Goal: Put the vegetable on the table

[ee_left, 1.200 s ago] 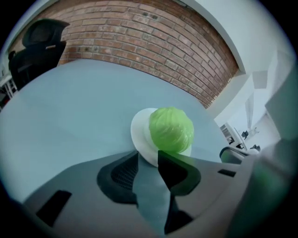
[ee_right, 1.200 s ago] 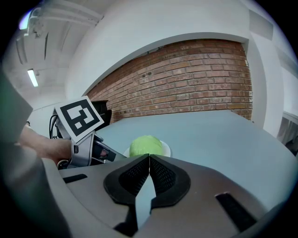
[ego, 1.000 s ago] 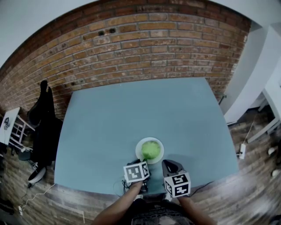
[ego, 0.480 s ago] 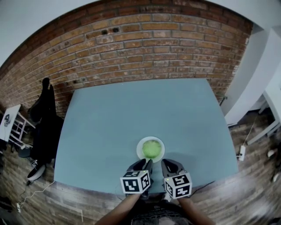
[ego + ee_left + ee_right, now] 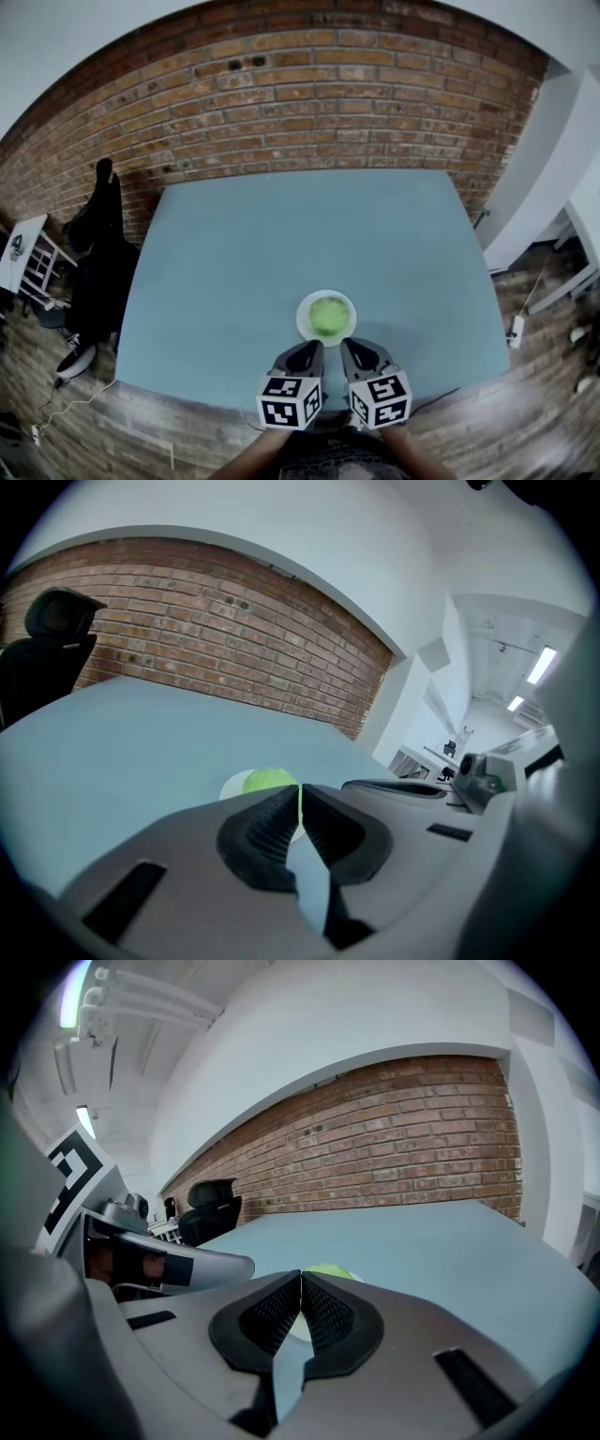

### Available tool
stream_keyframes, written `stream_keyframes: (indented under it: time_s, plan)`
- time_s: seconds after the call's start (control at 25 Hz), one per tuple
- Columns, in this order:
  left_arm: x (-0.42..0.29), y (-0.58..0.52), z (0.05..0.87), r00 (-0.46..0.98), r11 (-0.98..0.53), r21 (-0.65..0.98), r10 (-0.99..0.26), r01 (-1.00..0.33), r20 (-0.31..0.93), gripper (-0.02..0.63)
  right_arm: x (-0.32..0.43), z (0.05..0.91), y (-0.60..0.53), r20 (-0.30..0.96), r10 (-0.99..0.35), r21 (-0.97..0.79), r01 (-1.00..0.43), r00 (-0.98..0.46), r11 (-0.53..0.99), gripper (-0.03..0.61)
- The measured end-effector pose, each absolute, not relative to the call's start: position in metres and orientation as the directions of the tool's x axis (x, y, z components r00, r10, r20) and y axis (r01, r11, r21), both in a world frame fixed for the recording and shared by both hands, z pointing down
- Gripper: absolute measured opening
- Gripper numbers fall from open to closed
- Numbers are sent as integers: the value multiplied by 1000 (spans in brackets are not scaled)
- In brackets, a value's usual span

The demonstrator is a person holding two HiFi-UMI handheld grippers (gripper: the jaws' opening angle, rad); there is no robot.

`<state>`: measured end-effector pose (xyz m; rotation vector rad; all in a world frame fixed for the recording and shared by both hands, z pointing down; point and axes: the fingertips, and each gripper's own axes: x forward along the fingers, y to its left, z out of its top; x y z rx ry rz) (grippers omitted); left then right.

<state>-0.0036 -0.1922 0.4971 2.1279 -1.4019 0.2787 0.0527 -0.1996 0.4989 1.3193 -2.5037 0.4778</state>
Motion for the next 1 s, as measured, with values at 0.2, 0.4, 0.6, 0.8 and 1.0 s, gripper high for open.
stream_keyframes:
  time_s: [0.2, 0.4, 0.6, 0.8, 1.0]
  plan:
    - [-5, -189, 489, 428, -306, 322, -790, -896, 440, 2, 47, 489, -197, 368, -738, -180, -823, -565, 539, 9]
    - [-3, -189, 471, 432, -328, 304, -809, -894, 397, 2, 44, 473, -195, 339, -744, -173, -816, -575, 552, 8]
    - [2, -188, 457, 439, -357, 273, -824, -893, 359, 2, 40, 459, -194, 311, -744, -169, -805, -591, 569, 8]
    - [5, -188, 451, 442, -368, 260, -827, -893, 348, 2, 37, 456, -192, 306, -737, -165, -796, -602, 582, 8]
    - [2, -189, 454, 432, -355, 260, -827, -898, 360, 2, 37, 455, -193, 295, -740, -153, -794, -605, 588, 8]
